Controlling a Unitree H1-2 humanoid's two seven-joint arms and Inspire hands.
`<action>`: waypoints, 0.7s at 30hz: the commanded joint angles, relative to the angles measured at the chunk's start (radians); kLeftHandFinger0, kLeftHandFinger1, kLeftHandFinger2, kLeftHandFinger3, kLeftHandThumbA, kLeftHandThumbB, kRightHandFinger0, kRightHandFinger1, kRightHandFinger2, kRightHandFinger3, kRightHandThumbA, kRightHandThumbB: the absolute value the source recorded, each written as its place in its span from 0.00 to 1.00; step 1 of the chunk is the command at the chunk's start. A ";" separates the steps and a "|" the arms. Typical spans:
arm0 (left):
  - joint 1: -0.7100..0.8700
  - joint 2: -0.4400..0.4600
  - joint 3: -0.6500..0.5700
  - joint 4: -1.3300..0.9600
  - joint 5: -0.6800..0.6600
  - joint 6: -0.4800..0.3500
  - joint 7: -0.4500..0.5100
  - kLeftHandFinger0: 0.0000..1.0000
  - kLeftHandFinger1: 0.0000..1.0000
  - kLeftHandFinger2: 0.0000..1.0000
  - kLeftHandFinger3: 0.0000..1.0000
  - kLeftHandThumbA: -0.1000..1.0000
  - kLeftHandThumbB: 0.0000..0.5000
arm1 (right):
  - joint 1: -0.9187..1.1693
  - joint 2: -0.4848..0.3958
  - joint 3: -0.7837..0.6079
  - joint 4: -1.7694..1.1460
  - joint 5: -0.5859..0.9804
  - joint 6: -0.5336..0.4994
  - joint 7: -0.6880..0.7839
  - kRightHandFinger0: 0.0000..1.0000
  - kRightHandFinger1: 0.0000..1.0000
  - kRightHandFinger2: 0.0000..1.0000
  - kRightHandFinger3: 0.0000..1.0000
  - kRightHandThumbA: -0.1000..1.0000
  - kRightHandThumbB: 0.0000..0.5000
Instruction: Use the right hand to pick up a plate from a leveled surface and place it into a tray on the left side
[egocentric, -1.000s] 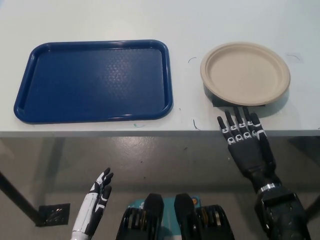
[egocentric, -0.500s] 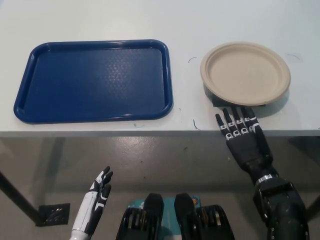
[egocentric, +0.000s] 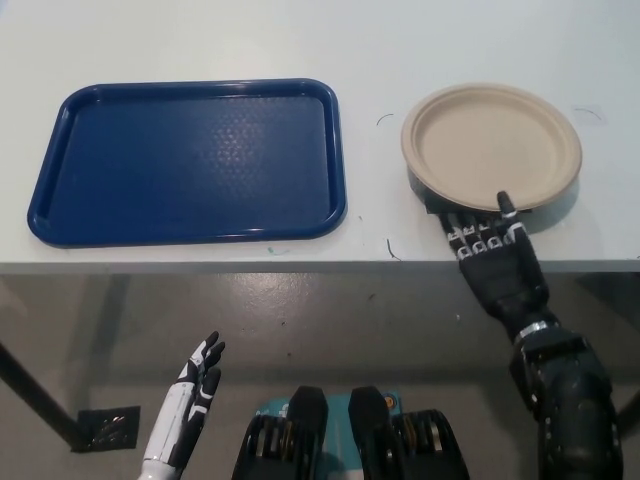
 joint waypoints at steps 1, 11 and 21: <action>-0.012 0.003 0.002 -0.021 -0.013 -0.029 0.001 1.00 1.00 1.00 1.00 1.00 0.20 | -0.073 -0.010 -0.013 0.011 -0.032 -0.040 0.045 1.00 1.00 1.00 1.00 1.00 0.86; -0.005 0.000 0.001 -0.023 -0.005 -0.033 0.007 1.00 1.00 1.00 1.00 1.00 0.17 | -0.153 -0.022 -0.002 0.032 -0.216 0.001 -0.400 0.00 0.00 0.28 0.34 0.87 0.44; -0.006 0.005 0.004 -0.022 -0.019 -0.037 -0.001 1.00 1.00 1.00 1.00 1.00 0.15 | -0.139 -0.011 -0.026 0.027 -0.184 0.053 -0.445 0.00 0.19 0.53 0.82 0.49 0.00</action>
